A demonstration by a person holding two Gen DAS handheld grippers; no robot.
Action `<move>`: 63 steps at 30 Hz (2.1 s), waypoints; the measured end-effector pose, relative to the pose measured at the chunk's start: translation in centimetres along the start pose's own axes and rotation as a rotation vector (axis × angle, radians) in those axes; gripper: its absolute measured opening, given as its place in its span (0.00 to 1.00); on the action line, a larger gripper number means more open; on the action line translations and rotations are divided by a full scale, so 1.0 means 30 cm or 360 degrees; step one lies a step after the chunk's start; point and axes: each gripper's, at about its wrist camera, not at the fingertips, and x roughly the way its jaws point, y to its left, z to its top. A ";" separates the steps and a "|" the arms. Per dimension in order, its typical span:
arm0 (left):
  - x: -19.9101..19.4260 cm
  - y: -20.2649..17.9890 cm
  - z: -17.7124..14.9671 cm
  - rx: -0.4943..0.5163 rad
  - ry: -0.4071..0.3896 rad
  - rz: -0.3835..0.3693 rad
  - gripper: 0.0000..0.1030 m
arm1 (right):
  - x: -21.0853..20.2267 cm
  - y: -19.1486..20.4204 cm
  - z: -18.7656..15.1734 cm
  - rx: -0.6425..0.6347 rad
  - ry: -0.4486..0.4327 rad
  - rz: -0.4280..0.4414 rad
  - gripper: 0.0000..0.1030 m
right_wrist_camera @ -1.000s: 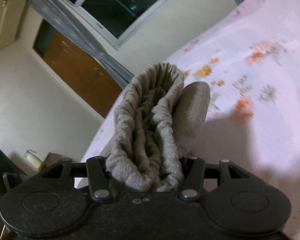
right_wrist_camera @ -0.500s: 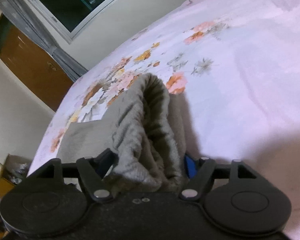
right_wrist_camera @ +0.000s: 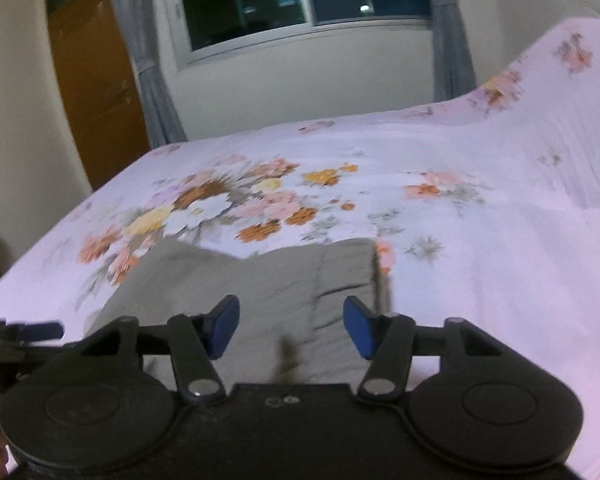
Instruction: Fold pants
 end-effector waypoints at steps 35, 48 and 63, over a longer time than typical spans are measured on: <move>-0.039 -0.093 -0.075 0.0067 0.0163 0.0007 0.81 | -0.023 0.046 -0.113 -0.0106 0.0141 -0.0198 0.58; -0.148 -0.131 -0.081 0.0103 0.0185 0.0015 1.00 | -0.132 0.045 -0.150 0.0021 0.0153 -0.0093 0.62; -0.379 -0.136 -0.110 0.0122 0.0079 0.0061 1.00 | -0.300 0.040 -0.177 0.0050 0.0105 -0.0040 0.69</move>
